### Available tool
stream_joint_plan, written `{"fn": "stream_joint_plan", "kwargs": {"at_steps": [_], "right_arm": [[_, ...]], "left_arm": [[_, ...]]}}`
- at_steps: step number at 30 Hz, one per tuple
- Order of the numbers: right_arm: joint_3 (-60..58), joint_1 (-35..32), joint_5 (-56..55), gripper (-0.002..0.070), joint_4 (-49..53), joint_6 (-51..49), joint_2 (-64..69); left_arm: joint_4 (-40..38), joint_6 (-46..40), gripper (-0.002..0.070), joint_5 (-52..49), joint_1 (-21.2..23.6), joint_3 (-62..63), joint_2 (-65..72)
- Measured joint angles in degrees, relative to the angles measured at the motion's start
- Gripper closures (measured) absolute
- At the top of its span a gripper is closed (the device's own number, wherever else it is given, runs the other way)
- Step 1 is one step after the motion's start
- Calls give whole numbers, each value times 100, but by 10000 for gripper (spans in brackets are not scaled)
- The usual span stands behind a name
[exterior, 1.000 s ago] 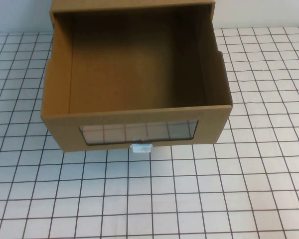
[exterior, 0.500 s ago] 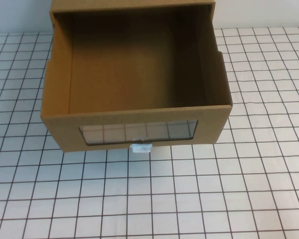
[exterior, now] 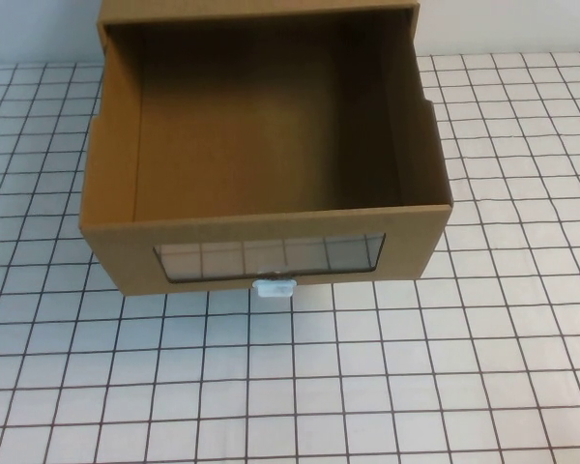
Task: Open the shoe box
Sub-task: 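Pull the top drawer of the cardboard box fully open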
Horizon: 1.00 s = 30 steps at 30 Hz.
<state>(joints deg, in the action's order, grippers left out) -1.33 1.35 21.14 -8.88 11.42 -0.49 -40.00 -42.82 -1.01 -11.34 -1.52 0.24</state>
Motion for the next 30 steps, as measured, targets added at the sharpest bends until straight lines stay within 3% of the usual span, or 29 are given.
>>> {"fn": "stream_joint_plan", "kwargs": {"at_steps": [24,27,30], "right_arm": [[0,0,19,689,0,10,-5],[0,0,19,689,0,10,-5],[0,0,19,689,0,10,-5]], "left_arm": [[78,28,677,147,0,0,0],[1068,600,677,271,82,0,0],[2561,1788,677,185,430,0,-15]]}}
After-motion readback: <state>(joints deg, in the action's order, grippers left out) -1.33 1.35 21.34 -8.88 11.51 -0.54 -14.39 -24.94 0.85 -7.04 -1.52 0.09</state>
